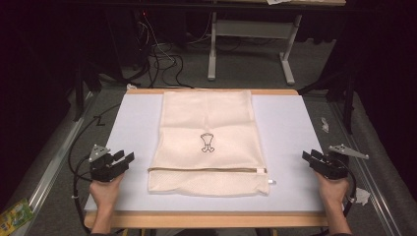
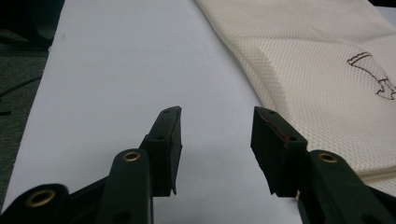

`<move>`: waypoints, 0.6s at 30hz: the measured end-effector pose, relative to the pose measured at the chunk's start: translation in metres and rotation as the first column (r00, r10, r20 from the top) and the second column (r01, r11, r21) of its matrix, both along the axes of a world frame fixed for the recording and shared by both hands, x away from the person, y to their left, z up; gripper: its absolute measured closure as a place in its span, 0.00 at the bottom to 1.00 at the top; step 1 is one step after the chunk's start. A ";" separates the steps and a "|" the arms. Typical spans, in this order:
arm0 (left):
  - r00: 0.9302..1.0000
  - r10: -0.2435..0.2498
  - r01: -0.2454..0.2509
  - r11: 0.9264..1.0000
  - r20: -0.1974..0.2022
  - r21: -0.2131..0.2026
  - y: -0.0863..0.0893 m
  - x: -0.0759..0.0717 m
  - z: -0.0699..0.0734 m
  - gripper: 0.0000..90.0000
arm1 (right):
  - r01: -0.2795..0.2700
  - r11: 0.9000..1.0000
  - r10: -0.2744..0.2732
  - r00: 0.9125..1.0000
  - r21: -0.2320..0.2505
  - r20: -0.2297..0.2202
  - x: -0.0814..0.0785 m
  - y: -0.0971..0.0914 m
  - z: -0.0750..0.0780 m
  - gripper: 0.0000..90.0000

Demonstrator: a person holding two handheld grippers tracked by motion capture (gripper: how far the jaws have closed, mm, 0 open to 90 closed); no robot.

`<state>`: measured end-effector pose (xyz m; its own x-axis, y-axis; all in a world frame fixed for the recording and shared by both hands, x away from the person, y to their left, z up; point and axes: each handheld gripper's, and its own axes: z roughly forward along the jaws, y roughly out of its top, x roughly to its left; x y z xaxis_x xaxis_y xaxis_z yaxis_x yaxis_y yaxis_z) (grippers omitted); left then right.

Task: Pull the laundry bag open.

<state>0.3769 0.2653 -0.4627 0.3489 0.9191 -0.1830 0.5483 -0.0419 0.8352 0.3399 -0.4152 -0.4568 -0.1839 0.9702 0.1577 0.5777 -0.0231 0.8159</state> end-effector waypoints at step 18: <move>0.999 0.033 -0.031 0.998 -0.036 0.050 -0.008 0.015 -0.014 0.59 | 0.027 0.994 -0.031 0.999 -0.105 -0.032 0.009 0.008 -0.010 0.62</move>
<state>0.3923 0.2570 -0.4767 0.3128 0.9381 -0.1491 0.5805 -0.0645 0.8117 0.3484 -0.4073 -0.4669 -0.1520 0.9865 0.0603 0.6051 0.0447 0.7949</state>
